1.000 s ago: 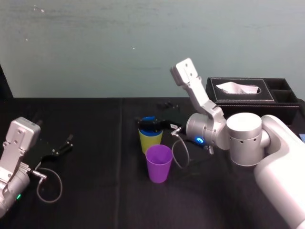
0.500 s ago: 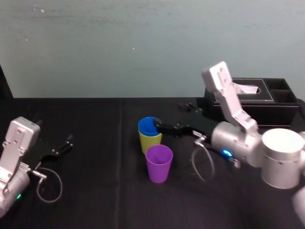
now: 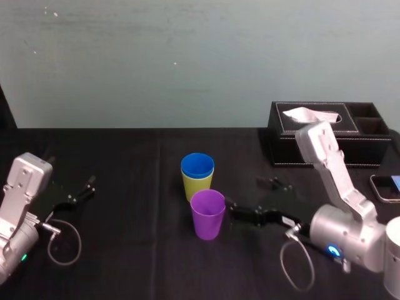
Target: Stack the three plastic cups sequentially using one hand.
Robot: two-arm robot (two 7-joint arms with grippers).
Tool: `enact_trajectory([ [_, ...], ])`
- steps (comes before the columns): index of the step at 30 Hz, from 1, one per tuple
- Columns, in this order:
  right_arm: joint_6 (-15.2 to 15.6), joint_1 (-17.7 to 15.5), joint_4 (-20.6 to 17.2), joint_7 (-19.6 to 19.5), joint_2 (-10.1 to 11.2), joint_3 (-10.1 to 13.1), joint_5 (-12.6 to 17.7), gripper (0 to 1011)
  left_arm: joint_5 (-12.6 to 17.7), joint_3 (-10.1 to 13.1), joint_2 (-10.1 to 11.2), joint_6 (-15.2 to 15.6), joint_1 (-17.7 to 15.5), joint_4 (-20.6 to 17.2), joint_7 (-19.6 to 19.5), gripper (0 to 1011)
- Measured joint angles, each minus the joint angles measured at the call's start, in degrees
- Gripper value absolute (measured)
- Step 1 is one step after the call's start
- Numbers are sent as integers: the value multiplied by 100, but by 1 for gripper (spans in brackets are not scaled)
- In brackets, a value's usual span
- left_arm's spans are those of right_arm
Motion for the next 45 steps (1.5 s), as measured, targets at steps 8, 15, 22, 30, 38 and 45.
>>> enact_trajectory([
  [8, 272, -538, -444, -162, 258, 128, 133, 1002, 0, 0, 0, 0, 0, 0, 0, 1000],
  [15, 332, -783, -539, -267, 304, -20, -20, 1002, 0, 0, 0, 0, 0, 0, 0, 1000],
  [22, 348, -697, -286, -351, 68, -147, -167, 1002, 0, 0, 0, 0, 0, 0, 0, 1000],
  [30, 355, -376, 156, -306, -241, -277, -299, 1002, 0, 0, 0, 0, 0, 0, 0, 1000],
  [38, 315, -103, 495, -218, -437, -403, -434, 1002, 0, 0, 0, 0, 0, 0, 0, 1000],
  [45, 270, 87, 744, -159, -555, -510, -597, 1002, 0, 0, 0, 0, 0, 0, 0, 1000],
])
